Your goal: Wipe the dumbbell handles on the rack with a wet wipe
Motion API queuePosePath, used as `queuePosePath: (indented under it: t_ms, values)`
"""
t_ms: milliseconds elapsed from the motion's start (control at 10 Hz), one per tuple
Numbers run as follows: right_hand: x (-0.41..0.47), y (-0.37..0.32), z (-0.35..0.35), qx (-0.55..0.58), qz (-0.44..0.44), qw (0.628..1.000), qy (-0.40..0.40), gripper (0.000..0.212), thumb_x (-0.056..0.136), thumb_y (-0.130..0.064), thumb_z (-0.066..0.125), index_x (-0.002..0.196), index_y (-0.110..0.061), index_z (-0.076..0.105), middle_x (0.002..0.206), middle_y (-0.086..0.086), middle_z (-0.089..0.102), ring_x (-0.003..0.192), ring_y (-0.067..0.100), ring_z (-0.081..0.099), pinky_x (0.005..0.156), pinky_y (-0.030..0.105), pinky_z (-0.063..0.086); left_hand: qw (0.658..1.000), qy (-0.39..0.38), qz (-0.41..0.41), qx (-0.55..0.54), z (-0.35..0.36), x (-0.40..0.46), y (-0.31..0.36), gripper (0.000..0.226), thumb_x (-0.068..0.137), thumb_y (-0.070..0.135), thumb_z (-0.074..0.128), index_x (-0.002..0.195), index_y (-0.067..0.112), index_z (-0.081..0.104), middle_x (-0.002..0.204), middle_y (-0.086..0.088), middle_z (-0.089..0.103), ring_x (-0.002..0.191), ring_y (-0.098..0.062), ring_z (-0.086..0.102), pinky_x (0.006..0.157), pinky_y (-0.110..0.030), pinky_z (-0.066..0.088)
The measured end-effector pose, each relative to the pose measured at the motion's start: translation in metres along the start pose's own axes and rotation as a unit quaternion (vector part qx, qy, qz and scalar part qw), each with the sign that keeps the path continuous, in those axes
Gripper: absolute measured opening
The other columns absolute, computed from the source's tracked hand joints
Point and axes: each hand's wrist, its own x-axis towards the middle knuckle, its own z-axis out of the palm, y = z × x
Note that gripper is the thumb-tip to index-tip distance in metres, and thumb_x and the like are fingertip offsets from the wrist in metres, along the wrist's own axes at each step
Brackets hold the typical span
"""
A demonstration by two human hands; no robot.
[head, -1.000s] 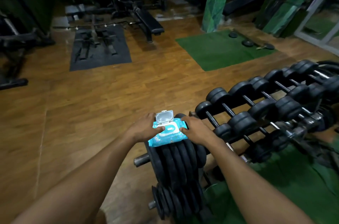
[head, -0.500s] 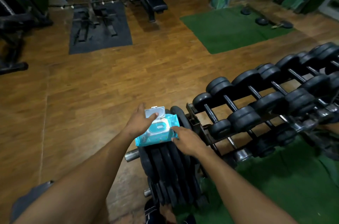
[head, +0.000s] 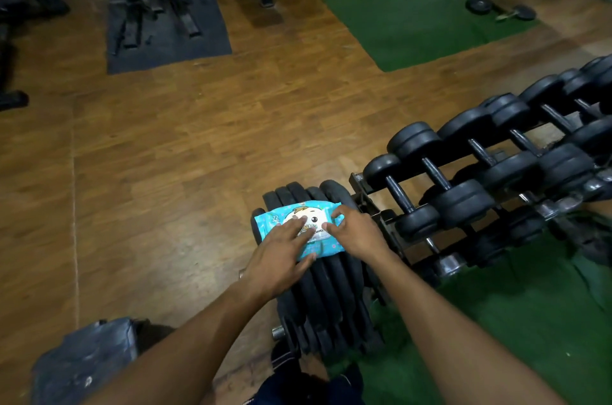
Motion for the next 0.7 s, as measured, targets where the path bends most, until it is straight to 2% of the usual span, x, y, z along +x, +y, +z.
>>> queuePosePath:
  t_ms: [100,200,400,500,600,700]
  values:
    - [0.003,0.001,0.005,0.007,0.014,1.000,-0.008,0.036,0.077,-0.059,0.065,0.103,-0.040,0.051,0.093,-0.002,0.070,0.081,0.018,0.068,0.073,0.040,0.059,0.998,-0.017,0.038,0.038,0.006,-0.005,-0.009,0.064,0.099,0.056,0.043,0.156,0.026,0.045,0.169,-0.008,0.026,0.156,-0.028,0.022,0.126,-0.047,0.024]
    - [0.006,0.002,0.008,0.003,0.016,1.000,-0.004,0.034,0.078,-0.058,0.066,0.102,-0.041,0.050,0.086,-0.006,0.069,0.079,0.015,0.066,0.072,0.039,0.058,0.993,-0.045,0.070,0.090,0.014,-0.009,-0.018,0.066,0.103,0.055,0.040,0.163,0.031,0.027,0.173,-0.007,0.003,0.160,-0.026,0.001,0.128,-0.044,0.006]
    - [0.007,0.006,0.013,0.009,0.022,1.000,0.007,0.034,0.077,-0.060,0.064,0.102,-0.043,0.049,0.081,-0.006,0.068,0.077,0.015,0.067,0.072,0.039,0.058,0.983,-0.063,0.084,0.150,0.018,-0.007,-0.021,0.069,0.106,0.056,0.036,0.166,0.030,0.014,0.172,-0.010,-0.007,0.159,-0.028,-0.007,0.128,-0.046,0.003]
    - [0.006,0.007,0.012,0.010,0.019,1.000,0.015,0.033,0.078,-0.059,0.064,0.103,-0.043,0.049,0.084,-0.007,0.067,0.078,0.015,0.067,0.073,0.039,0.058,0.983,-0.059,0.085,0.155,0.017,-0.008,-0.021,0.071,0.105,0.058,0.036,0.166,0.029,0.014,0.172,-0.011,-0.006,0.159,-0.028,-0.008,0.128,-0.047,0.005]
    - [0.002,0.007,0.011,0.004,0.014,1.000,0.019,0.033,0.078,-0.060,0.061,0.104,-0.043,0.049,0.089,-0.007,0.067,0.080,0.016,0.066,0.074,0.039,0.057,0.983,-0.066,0.075,0.155,0.014,-0.011,-0.016,0.074,0.102,0.064,0.028,0.166,0.030,0.014,0.172,-0.009,-0.007,0.159,-0.026,-0.009,0.129,-0.048,0.005]
    - [0.002,0.008,0.009,-0.007,-0.003,1.000,0.022,0.035,0.080,-0.059,0.059,0.108,-0.040,0.051,0.096,-0.003,0.069,0.084,0.020,0.066,0.077,0.039,0.057,0.994,-0.074,0.010,0.081,0.007,-0.009,-0.002,0.082,0.095,0.073,0.017,0.164,0.030,0.023,0.173,-0.004,0.002,0.160,-0.022,0.000,0.129,-0.046,0.010]
